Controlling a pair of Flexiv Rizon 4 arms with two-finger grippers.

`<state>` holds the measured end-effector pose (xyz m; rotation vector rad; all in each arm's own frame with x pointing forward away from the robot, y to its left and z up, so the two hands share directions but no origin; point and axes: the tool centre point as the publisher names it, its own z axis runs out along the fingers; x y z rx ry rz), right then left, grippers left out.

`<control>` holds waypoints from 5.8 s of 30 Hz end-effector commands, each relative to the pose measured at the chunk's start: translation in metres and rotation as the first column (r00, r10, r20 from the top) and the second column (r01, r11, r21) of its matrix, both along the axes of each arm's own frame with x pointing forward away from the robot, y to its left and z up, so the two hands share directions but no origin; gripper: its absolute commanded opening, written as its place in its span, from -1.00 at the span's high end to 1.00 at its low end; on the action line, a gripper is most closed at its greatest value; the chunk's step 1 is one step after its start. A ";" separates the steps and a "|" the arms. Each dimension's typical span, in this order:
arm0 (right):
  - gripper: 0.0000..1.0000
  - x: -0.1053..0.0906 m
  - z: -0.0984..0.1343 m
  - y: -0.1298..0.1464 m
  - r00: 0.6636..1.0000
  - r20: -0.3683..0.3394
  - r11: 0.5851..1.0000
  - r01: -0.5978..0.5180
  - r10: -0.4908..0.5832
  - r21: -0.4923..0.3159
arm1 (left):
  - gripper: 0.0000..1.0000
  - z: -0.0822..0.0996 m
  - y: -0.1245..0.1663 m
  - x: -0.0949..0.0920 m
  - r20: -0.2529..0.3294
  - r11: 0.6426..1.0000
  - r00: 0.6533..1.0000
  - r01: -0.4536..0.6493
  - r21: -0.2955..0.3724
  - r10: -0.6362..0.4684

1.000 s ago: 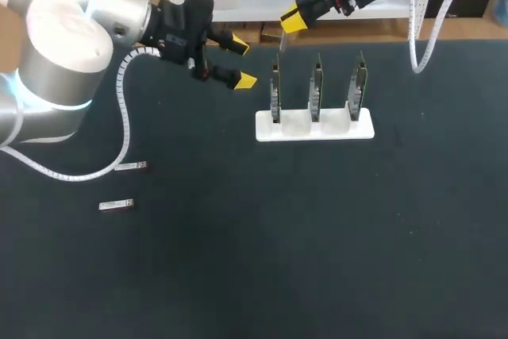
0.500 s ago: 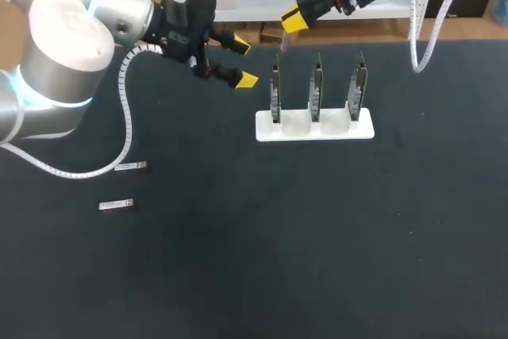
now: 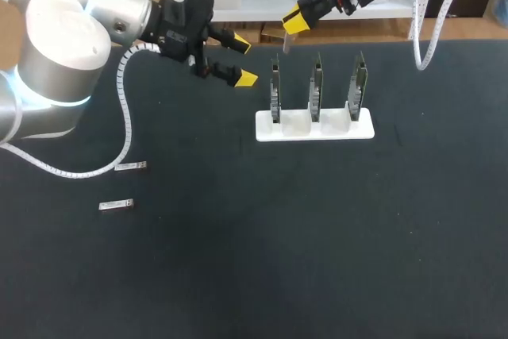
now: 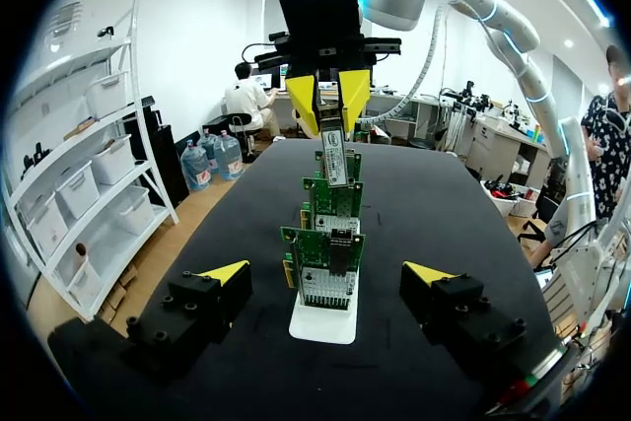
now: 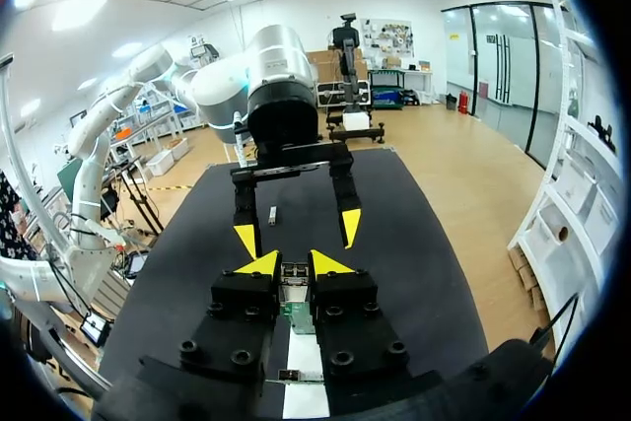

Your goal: Pick up the optical module with the left hand, and insert it into the network port with the right hand.

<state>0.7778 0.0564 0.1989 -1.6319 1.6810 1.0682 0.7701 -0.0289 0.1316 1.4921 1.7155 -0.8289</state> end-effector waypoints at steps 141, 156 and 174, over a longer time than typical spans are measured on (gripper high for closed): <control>1.00 -0.010 -0.028 0.025 0.996 0.084 0.984 0.036 -0.022 -0.174 | -1.00 0.000 0.000 0.001 -0.001 1.000 1.000 0.003 0.001 -0.003; 1.00 -0.012 -0.022 0.024 0.994 0.104 0.986 0.042 -0.025 -0.160 | -1.00 0.000 0.000 0.001 -0.001 1.000 1.000 0.003 0.001 -0.003; 1.00 -0.011 -0.023 0.022 0.996 0.093 0.987 0.003 0.012 -0.163 | -1.00 0.000 0.000 0.001 -0.001 1.000 1.000 0.003 0.001 -0.003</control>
